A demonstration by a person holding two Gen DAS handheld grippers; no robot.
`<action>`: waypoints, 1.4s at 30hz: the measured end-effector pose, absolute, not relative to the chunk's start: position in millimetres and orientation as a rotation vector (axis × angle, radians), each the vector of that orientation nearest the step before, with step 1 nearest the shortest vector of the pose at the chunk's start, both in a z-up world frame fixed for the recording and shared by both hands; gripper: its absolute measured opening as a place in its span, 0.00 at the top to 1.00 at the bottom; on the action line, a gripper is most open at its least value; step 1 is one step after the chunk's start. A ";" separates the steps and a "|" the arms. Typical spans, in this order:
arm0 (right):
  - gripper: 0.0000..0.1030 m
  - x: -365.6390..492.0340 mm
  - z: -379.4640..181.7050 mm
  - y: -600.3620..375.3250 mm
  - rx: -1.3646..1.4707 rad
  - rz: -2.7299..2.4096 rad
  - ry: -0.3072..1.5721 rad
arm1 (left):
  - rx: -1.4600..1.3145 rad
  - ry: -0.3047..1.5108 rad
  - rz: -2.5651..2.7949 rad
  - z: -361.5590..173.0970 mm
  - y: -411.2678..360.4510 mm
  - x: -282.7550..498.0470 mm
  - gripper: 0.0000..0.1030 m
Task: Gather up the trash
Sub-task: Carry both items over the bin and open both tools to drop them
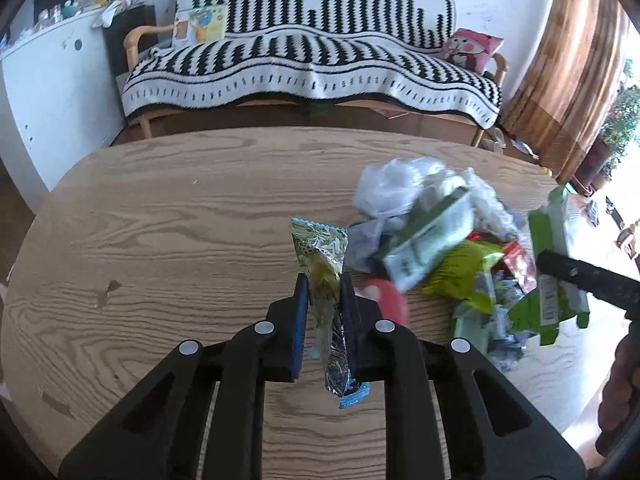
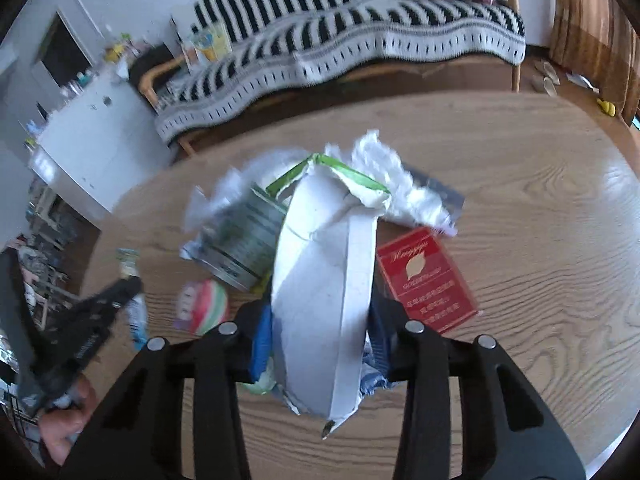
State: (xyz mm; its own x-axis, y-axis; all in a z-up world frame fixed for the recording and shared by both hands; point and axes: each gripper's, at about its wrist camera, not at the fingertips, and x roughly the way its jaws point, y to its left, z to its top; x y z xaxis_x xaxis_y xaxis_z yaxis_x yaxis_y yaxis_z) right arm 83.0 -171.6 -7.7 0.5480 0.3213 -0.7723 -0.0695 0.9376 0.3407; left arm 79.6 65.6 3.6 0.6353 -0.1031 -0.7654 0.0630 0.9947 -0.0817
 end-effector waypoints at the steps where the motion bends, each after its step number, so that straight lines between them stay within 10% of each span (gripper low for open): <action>1: 0.61 77.3 -1.4 -176.9 0.285 0.238 0.954 | -0.048 0.870 -0.108 7.0 58.8 77.9 0.85; 23: 0.61 -178.9 -43.2 -559.6 0.511 -0.457 0.910 | 0.224 0.833 -0.869 -3.8 -313.2 -46.4 0.85; 42: 0.60 -219.5 -112.0 -648.8 0.648 -0.539 1.035 | 0.363 0.967 -1.140 -109.1 -505.1 -102.1 0.84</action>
